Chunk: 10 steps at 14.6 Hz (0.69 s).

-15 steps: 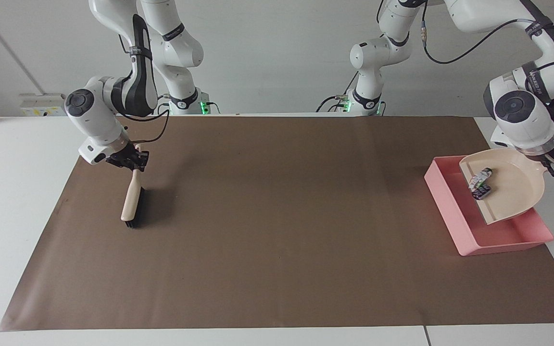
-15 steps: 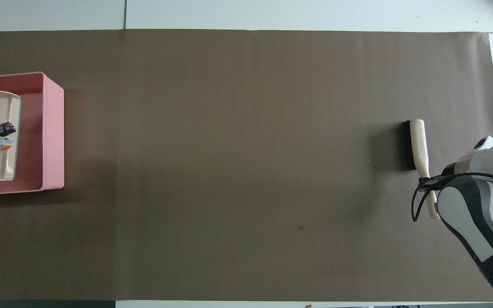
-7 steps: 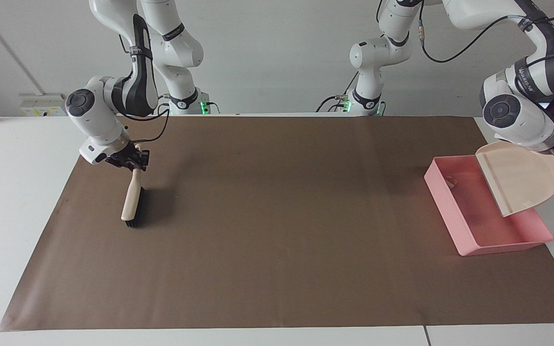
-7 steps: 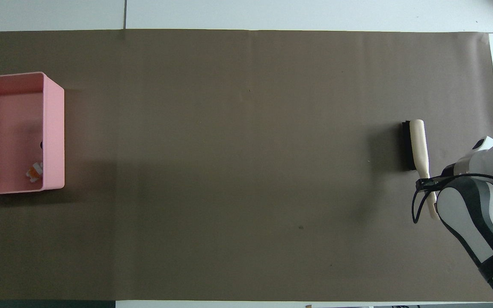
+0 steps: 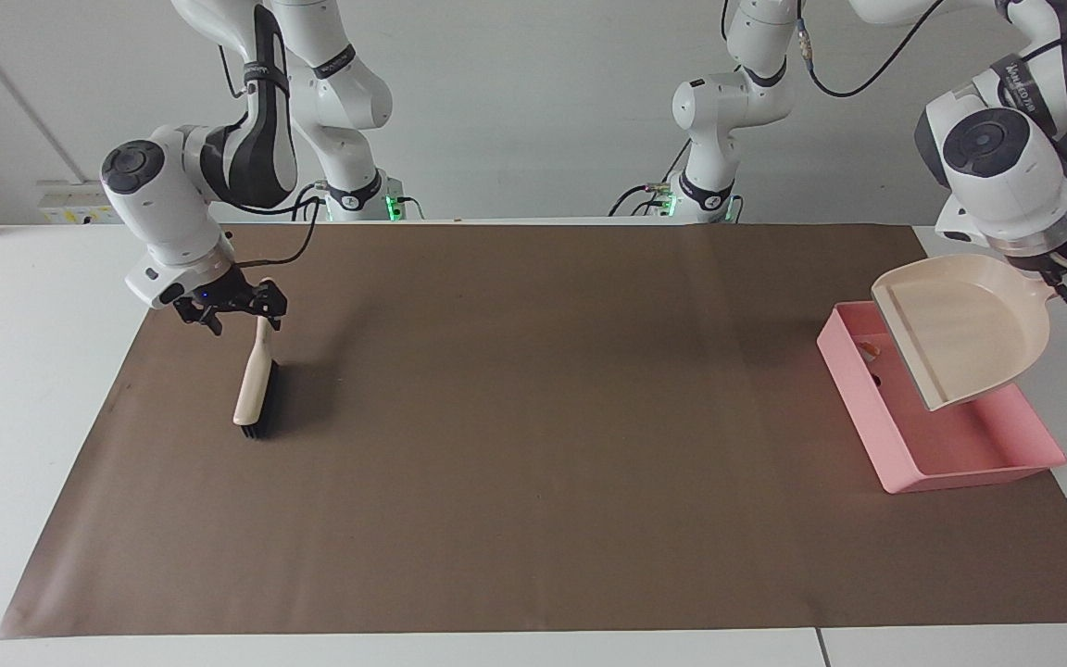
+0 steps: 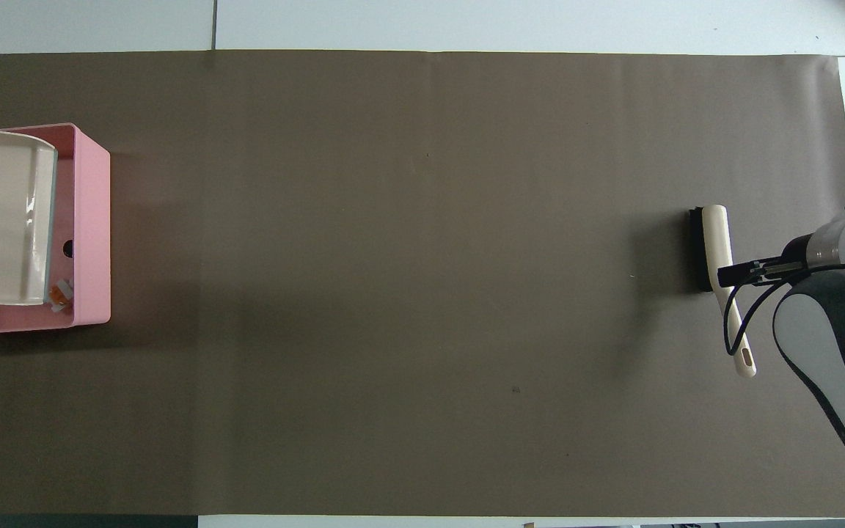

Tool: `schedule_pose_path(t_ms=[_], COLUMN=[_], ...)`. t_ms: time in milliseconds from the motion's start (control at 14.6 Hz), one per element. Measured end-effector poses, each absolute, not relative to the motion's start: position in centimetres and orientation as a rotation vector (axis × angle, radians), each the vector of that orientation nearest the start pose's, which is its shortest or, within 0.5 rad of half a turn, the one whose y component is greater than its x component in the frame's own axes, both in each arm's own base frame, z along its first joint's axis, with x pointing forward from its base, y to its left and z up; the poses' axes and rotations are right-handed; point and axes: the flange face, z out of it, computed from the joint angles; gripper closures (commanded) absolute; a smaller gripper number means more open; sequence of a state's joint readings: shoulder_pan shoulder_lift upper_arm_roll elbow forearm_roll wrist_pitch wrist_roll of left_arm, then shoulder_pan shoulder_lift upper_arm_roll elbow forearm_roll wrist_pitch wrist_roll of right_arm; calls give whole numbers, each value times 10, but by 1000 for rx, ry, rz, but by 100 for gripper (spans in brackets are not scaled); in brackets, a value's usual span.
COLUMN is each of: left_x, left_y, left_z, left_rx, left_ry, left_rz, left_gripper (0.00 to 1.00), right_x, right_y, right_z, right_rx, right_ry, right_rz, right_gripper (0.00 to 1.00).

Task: Clean e-waste and dump in bin
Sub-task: 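Lower the dustpan back onto the table with the left gripper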

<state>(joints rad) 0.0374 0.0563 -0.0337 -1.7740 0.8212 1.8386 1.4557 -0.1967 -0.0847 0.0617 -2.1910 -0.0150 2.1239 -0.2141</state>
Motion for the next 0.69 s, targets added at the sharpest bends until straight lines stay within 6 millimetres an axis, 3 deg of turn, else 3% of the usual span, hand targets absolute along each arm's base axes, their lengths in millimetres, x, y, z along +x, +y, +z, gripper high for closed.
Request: schedule_pose_path(t_ms=[206,343,549,687], left_x=[576,564,546,533], left_y=[-5,-44,-98,-124], left_z=[510,481,436,406], left_rx=[-1677,-1704,-1683,-1689], left_ry=[1992,2044,2093,2111], left_rz=[604,579,516,469], left_gripper=[99,99,100,100], right_x=[533,539,540,532], right_y=[-71,-72,-71,-73], right_z=[473,505,563,606], right_rx=[-3172,-3172,-3166,-3158], right_ry=[-136,-17,181,278], right_rz=[-168,-191,-175,-120], right_gripper=[0,0,0,0])
